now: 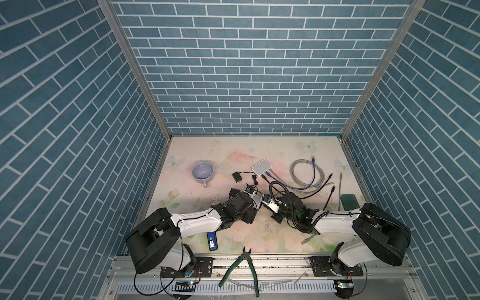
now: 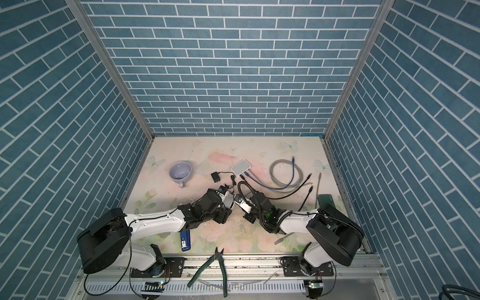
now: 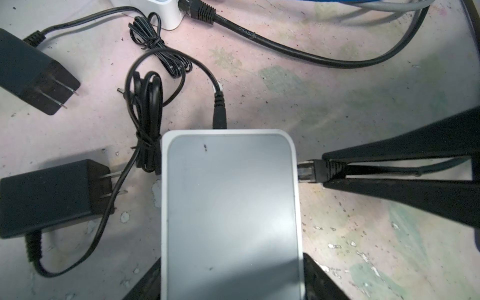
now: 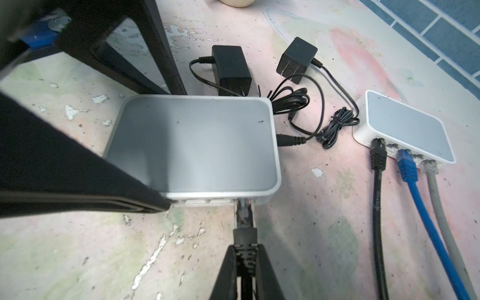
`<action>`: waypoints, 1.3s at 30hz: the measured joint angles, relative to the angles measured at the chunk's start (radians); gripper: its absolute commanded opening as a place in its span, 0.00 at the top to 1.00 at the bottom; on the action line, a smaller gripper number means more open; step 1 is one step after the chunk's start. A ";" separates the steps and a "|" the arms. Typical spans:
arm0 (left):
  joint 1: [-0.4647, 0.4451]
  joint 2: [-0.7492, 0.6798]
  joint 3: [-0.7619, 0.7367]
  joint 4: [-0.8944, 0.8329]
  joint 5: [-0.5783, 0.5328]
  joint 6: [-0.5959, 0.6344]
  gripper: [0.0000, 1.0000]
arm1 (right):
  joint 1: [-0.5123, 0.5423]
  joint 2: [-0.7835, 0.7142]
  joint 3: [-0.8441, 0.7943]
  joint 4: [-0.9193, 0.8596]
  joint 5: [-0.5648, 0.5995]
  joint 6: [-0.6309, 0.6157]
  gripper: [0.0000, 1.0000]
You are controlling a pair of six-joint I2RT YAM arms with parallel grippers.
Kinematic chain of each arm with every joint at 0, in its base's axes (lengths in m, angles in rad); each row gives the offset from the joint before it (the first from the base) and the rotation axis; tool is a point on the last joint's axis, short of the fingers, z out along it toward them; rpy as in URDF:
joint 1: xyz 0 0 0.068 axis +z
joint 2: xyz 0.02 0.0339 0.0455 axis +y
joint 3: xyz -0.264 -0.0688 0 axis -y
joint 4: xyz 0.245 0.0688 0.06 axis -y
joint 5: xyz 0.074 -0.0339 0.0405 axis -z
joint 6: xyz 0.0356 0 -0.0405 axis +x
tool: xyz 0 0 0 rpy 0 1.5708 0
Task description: Insert the plug into the switch port
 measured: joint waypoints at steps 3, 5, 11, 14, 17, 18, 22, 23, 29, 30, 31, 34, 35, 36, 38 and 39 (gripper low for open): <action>-0.003 0.000 0.000 0.000 0.002 0.007 0.38 | 0.000 0.000 0.000 -0.004 -0.003 0.000 1.00; -0.008 0.000 0.000 0.000 0.002 0.009 0.38 | 0.000 0.000 0.000 -0.010 -0.005 0.000 1.00; -0.027 0.013 0.007 -0.002 -0.005 0.016 0.39 | 0.000 0.000 0.001 -0.040 -0.005 0.000 1.00; -0.037 0.032 0.019 -0.009 -0.010 0.019 0.39 | -0.001 0.002 0.004 -0.060 -0.003 -0.001 1.00; -0.045 0.048 0.031 -0.017 -0.023 0.021 0.39 | -0.002 0.004 0.019 -0.088 0.001 -0.003 1.00; -0.046 0.052 0.032 -0.016 -0.023 0.021 0.39 | -0.003 0.004 0.022 -0.095 0.002 -0.004 1.00; -0.047 0.059 0.034 -0.013 -0.024 0.023 0.39 | -0.004 0.009 0.032 -0.106 0.004 -0.012 1.00; -0.047 0.059 0.034 -0.011 -0.024 0.023 0.39 | -0.004 0.011 0.032 -0.106 0.005 -0.012 1.00; -0.047 0.061 0.034 0.006 -0.020 0.023 0.40 | -0.008 0.020 0.034 -0.106 0.008 -0.021 1.00; -0.047 0.063 0.034 0.009 -0.019 0.023 0.40 | -0.009 0.022 0.034 -0.106 0.009 -0.023 1.00; -0.047 0.066 0.034 0.012 -0.018 0.023 0.40 | -0.010 0.024 0.034 -0.106 0.009 -0.026 1.00; -0.047 0.082 0.036 0.018 0.002 0.019 0.41 | -0.010 0.033 0.034 -0.105 0.006 -0.028 1.00; -0.047 0.089 0.038 0.018 0.003 0.016 0.41 | -0.010 0.035 0.034 -0.105 0.006 -0.030 1.00; -0.047 0.096 0.042 0.017 0.006 0.014 0.41 | -0.010 0.037 0.034 -0.105 0.006 -0.031 1.00; -0.047 0.108 0.048 0.014 0.010 0.009 0.41 | -0.012 0.037 0.034 -0.105 0.007 -0.036 1.00; -0.047 0.113 0.051 0.014 0.010 0.008 0.40 | -0.013 0.037 0.034 -0.105 0.008 -0.038 1.00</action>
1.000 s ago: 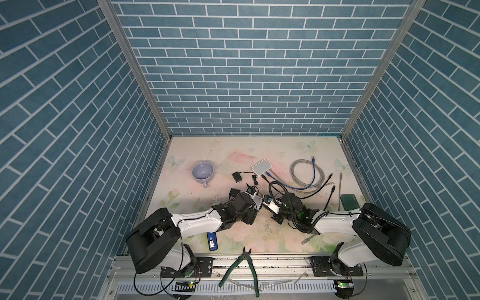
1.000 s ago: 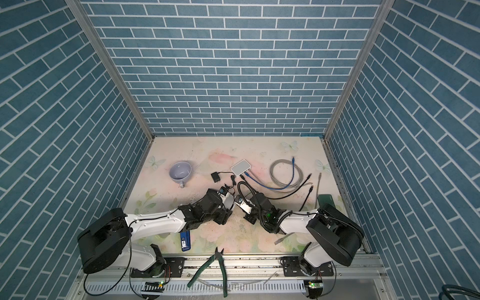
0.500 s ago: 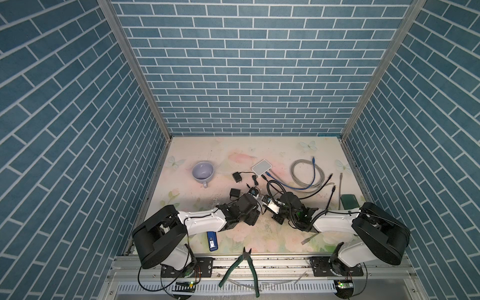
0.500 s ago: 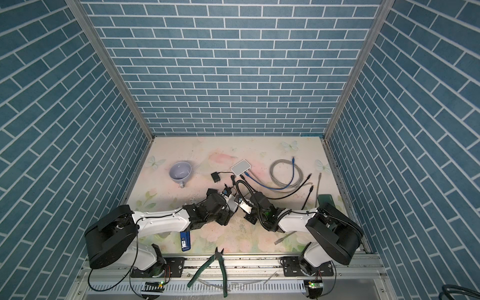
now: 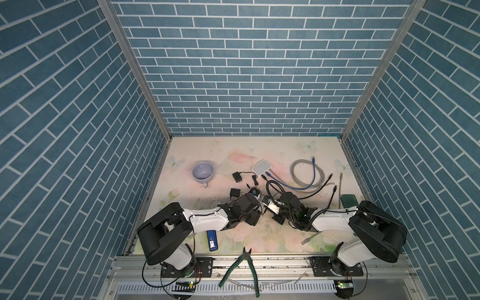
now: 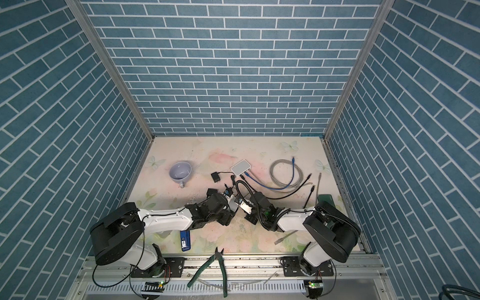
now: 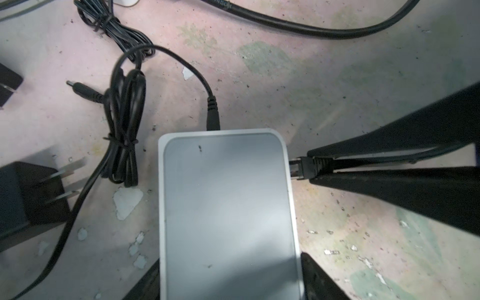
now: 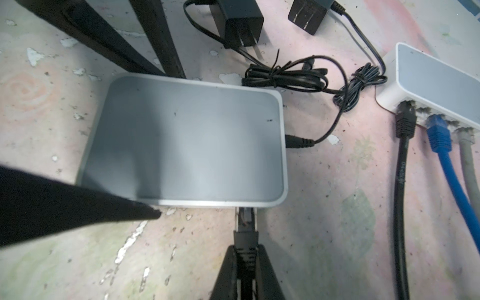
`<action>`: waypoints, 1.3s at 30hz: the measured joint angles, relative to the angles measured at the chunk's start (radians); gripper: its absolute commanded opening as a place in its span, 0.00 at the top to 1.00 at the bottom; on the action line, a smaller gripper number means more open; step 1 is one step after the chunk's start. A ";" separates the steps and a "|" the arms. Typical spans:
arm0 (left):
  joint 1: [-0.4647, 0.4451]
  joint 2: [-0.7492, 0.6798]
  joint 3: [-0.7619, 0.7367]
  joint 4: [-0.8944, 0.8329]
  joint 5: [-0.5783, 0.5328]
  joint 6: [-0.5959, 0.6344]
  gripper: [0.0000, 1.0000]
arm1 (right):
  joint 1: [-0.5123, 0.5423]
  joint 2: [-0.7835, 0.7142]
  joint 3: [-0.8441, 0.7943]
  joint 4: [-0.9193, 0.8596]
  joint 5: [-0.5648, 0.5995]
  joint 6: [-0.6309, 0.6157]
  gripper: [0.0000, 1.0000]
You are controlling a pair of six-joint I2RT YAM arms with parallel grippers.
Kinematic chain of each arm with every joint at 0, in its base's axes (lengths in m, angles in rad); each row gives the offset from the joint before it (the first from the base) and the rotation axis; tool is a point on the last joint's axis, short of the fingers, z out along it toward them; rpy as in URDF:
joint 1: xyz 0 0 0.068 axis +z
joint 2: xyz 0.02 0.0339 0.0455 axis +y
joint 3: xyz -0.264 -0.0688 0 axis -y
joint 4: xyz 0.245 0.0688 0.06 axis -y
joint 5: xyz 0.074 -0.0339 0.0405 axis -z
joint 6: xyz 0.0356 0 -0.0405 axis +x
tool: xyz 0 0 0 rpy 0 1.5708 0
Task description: Insert the plug into the switch port
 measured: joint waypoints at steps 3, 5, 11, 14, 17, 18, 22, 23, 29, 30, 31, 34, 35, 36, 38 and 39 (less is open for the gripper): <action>0.000 0.009 0.005 0.000 0.000 -0.001 0.39 | -0.001 0.000 0.000 -0.001 0.002 -0.005 1.00; 0.000 0.011 0.005 0.000 -0.003 -0.002 0.38 | -0.002 0.000 0.004 -0.008 0.003 -0.014 1.00; -0.009 -0.027 0.005 -0.018 -0.084 0.000 0.37 | -0.002 0.000 0.035 -0.021 0.018 -0.048 1.00; -0.014 -0.061 0.005 -0.037 -0.132 0.004 0.37 | -0.002 0.000 0.037 0.009 0.024 -0.057 1.00; -0.014 -0.080 0.005 -0.042 -0.166 0.003 0.37 | -0.002 -0.001 0.041 0.039 0.033 -0.070 0.93; -0.014 -0.084 0.005 -0.042 -0.177 0.002 0.37 | -0.002 -0.001 0.043 0.047 0.037 -0.072 0.91; -0.014 -0.095 0.005 -0.040 -0.203 -0.003 0.36 | -0.005 -0.012 0.044 0.064 0.050 -0.080 0.88; -0.014 -0.097 0.005 -0.038 -0.206 -0.008 0.36 | -0.008 -0.017 0.044 0.066 0.055 -0.080 0.87; 0.004 -0.097 0.000 0.001 -0.180 -0.042 0.36 | -0.022 -0.055 0.044 0.080 0.068 -0.093 0.79; 0.005 -0.093 0.000 0.010 -0.168 -0.048 0.36 | -0.022 -0.063 0.044 0.084 0.068 -0.094 0.77; 0.006 -0.089 0.001 0.016 -0.161 -0.053 0.36 | -0.023 -0.072 0.043 0.082 0.069 -0.094 0.75; 0.015 -0.060 0.009 0.030 -0.138 -0.069 0.36 | -0.031 -0.105 0.040 0.071 0.070 -0.095 0.71; 0.018 -0.048 0.015 0.033 -0.129 -0.072 0.36 | -0.035 -0.120 0.035 0.067 0.071 -0.095 0.69; 0.020 -0.037 0.023 0.037 -0.117 -0.076 0.36 | -0.038 -0.135 0.028 0.062 0.072 -0.095 0.67; 0.022 -0.024 0.032 0.037 -0.098 -0.077 0.36 | -0.050 -0.169 0.013 0.056 0.079 -0.097 0.64; 0.024 -0.019 0.033 0.027 -0.084 -0.078 0.36 | -0.060 -0.191 0.007 0.056 0.089 -0.097 0.62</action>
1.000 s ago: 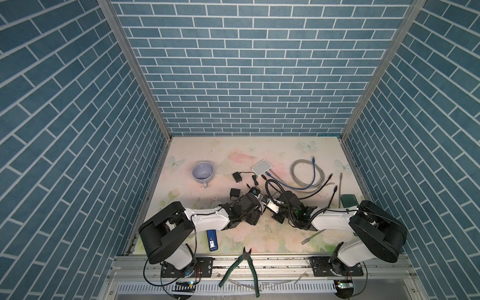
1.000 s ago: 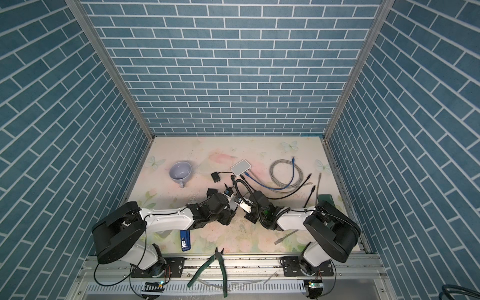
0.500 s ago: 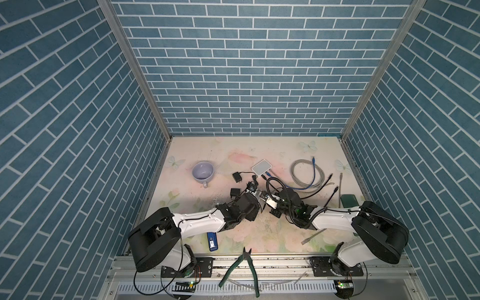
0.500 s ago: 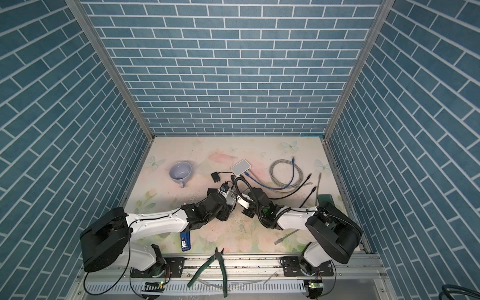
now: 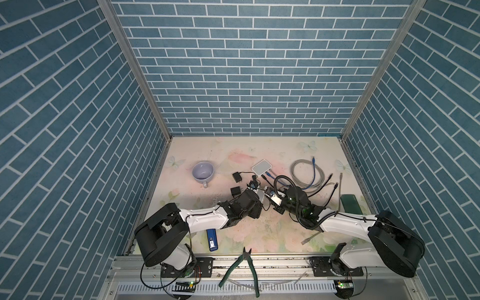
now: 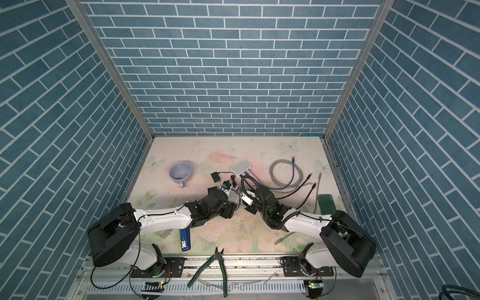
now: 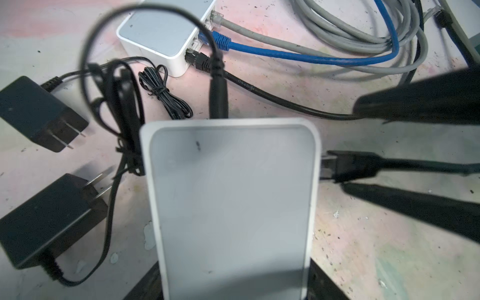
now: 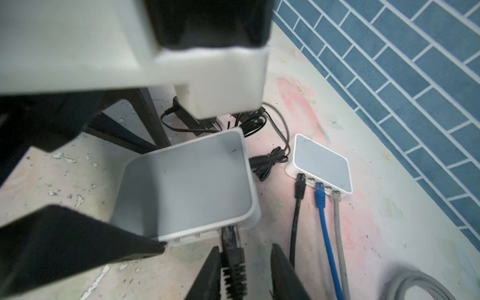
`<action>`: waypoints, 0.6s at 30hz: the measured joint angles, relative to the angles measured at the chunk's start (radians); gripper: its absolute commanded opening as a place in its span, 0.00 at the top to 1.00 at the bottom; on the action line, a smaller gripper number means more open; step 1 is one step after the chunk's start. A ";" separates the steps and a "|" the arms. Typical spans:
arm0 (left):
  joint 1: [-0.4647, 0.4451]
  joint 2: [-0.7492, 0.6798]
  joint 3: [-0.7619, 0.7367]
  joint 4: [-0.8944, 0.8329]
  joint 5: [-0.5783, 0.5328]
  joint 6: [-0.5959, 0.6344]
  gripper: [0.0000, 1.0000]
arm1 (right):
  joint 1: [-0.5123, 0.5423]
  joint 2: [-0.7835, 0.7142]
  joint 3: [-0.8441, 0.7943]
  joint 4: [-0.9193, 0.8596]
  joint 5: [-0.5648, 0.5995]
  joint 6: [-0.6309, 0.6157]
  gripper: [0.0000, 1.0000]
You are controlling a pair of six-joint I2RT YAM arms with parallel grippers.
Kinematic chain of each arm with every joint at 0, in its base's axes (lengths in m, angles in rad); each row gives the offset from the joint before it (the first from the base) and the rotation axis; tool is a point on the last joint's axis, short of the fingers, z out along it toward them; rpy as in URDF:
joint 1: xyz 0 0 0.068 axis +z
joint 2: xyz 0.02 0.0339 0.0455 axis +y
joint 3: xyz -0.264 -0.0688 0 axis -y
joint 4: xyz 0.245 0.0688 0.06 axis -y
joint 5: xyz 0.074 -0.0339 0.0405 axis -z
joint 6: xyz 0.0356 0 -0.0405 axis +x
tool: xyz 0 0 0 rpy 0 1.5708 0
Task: Insert the plug into the switch port
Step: 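Open the right gripper and release the seated black ethernet plug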
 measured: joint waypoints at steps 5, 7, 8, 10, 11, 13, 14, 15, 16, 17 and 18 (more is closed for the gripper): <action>0.009 0.029 0.000 -0.065 0.035 0.000 0.36 | -0.049 -0.098 -0.024 0.001 0.040 -0.001 0.58; 0.014 0.030 0.001 -0.069 0.044 0.000 0.35 | -0.055 -0.119 -0.042 -0.003 0.048 -0.001 0.58; 0.016 0.031 0.003 -0.071 0.048 0.000 0.34 | -0.060 -0.128 -0.051 -0.008 0.049 -0.001 0.58; 0.018 0.036 0.008 -0.076 0.050 0.001 0.29 | -0.067 -0.142 -0.062 -0.027 0.048 -0.001 0.58; 0.018 0.040 0.013 -0.080 0.051 0.003 0.26 | -0.069 -0.148 -0.063 -0.042 0.047 -0.001 0.58; 0.019 0.055 0.031 -0.094 0.053 0.008 0.22 | -0.077 -0.156 -0.063 -0.061 0.042 -0.001 0.58; 0.020 0.066 0.041 -0.096 0.057 0.008 0.21 | -0.082 -0.161 -0.063 -0.071 0.037 -0.001 0.58; 0.021 0.076 0.048 -0.101 0.060 0.009 0.21 | -0.087 -0.166 -0.063 -0.083 0.032 -0.001 0.58; 0.022 0.084 0.052 -0.104 0.063 0.008 0.20 | -0.090 -0.170 -0.062 -0.093 0.028 0.000 0.58; 0.023 0.090 0.054 -0.109 0.065 0.009 0.18 | -0.093 -0.174 -0.062 -0.105 0.023 0.000 0.58; 0.023 0.095 0.055 -0.113 0.067 0.010 0.16 | -0.096 -0.175 -0.061 -0.116 0.015 -0.001 0.58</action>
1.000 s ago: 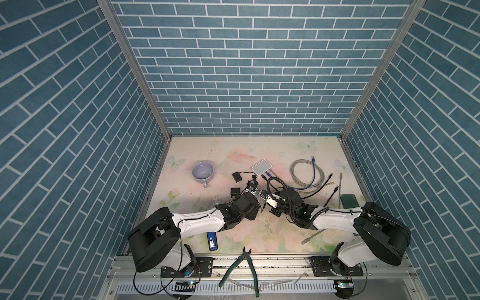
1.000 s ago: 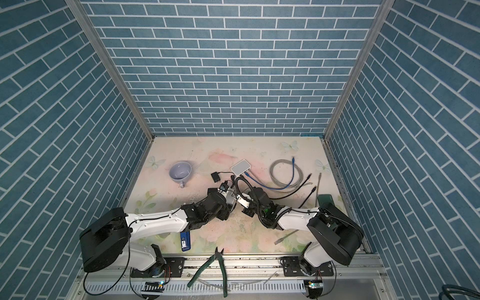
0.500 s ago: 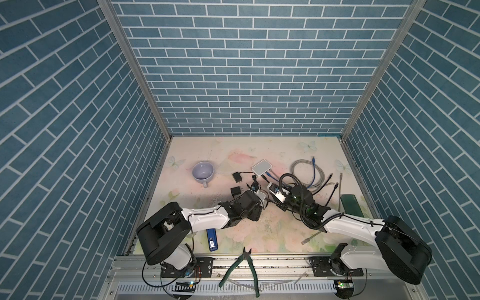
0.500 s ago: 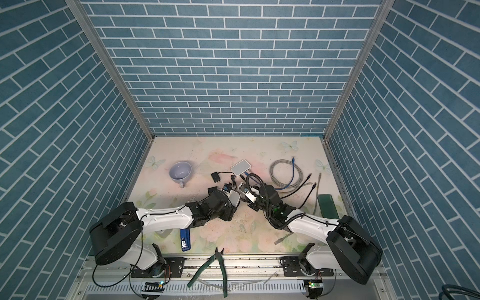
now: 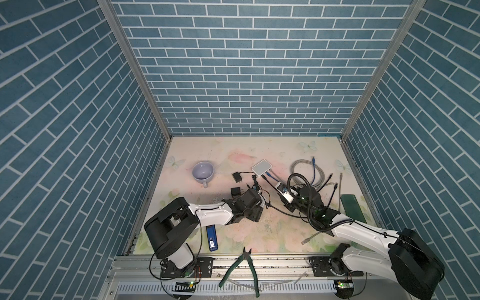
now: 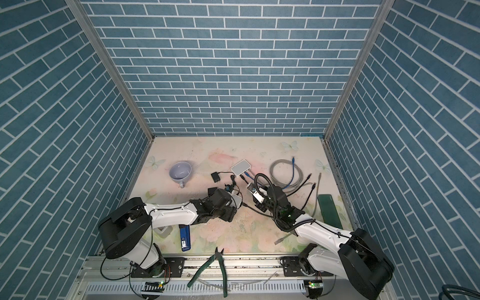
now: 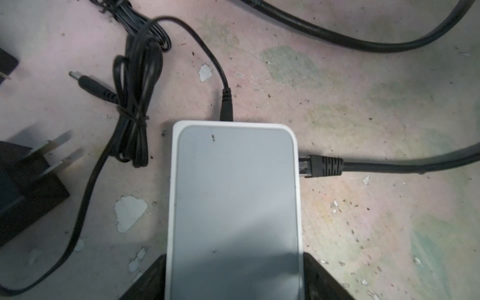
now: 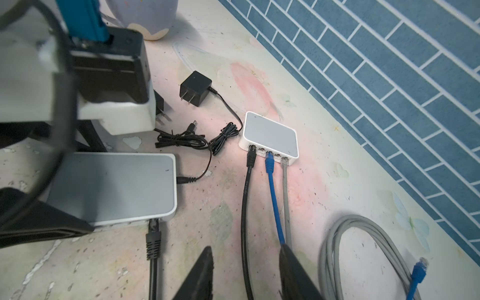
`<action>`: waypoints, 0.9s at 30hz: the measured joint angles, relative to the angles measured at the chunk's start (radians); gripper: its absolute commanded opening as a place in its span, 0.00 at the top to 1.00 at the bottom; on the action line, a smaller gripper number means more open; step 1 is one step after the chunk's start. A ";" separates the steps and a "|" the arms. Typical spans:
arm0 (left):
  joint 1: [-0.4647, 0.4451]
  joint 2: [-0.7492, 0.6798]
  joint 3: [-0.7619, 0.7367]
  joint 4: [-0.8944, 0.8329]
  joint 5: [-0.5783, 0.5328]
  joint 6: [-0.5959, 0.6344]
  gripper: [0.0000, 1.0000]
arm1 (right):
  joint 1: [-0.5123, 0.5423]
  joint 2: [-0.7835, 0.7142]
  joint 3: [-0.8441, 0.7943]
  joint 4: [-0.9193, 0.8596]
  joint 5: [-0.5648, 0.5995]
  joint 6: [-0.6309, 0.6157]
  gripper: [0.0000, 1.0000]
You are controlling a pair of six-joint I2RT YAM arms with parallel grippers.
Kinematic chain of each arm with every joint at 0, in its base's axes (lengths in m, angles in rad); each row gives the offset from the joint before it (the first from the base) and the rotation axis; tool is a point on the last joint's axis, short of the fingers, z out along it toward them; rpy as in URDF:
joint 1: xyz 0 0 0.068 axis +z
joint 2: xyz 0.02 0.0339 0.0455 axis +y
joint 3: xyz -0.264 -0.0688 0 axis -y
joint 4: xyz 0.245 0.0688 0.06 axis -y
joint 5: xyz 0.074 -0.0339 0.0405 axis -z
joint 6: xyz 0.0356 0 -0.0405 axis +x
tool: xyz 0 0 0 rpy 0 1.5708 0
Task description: Insert the plug into the switch port
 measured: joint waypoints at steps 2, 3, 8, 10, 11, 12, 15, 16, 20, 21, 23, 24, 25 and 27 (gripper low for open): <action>0.000 0.003 0.003 -0.003 -0.001 0.002 0.13 | -0.006 -0.002 0.003 -0.028 -0.016 0.000 0.58; 0.001 0.004 0.005 -0.003 0.001 0.003 0.12 | -0.011 -0.002 0.008 -0.051 -0.027 -0.003 0.58; 0.002 0.002 0.005 -0.002 0.000 0.010 0.00 | -0.044 -0.001 0.067 -0.183 -0.080 -0.040 0.58; 0.002 -0.006 0.005 -0.003 -0.002 0.014 0.00 | -0.068 -0.001 0.108 -0.249 -0.113 -0.065 0.58; 0.003 -0.015 0.005 -0.002 -0.003 0.021 0.00 | -0.079 -0.001 0.129 -0.281 -0.129 -0.080 0.58; 0.003 -0.028 0.005 -0.002 -0.006 0.027 0.01 | -0.092 -0.001 0.153 -0.319 -0.146 -0.095 0.58; 0.003 -0.086 0.000 0.023 -0.022 0.048 0.01 | -0.122 -0.002 0.216 -0.430 -0.189 -0.148 0.58; 0.003 -0.109 -0.006 0.037 -0.028 0.053 0.00 | -0.129 -0.002 0.231 -0.461 -0.198 -0.166 0.58; 0.003 -0.210 -0.066 0.124 -0.062 0.071 0.00 | -0.158 -0.025 0.266 -0.628 -0.230 -0.262 0.58; 0.003 -0.229 -0.084 0.142 -0.074 0.071 0.00 | -0.164 -0.037 0.267 -0.675 -0.233 -0.292 0.58; 0.003 -0.242 -0.098 0.156 -0.098 0.069 0.01 | -0.171 -0.060 0.267 -0.761 -0.233 -0.349 0.58; 0.003 -0.240 -0.098 0.156 -0.109 0.069 0.00 | -0.174 -0.073 0.267 -0.808 -0.233 -0.384 0.58; 0.003 -0.237 -0.098 0.156 -0.117 0.069 0.01 | -0.176 -0.083 0.267 -0.841 -0.233 -0.410 0.58; 0.003 -0.230 -0.099 0.156 -0.132 0.069 0.00 | -0.179 -0.104 0.267 -0.911 -0.232 -0.461 0.58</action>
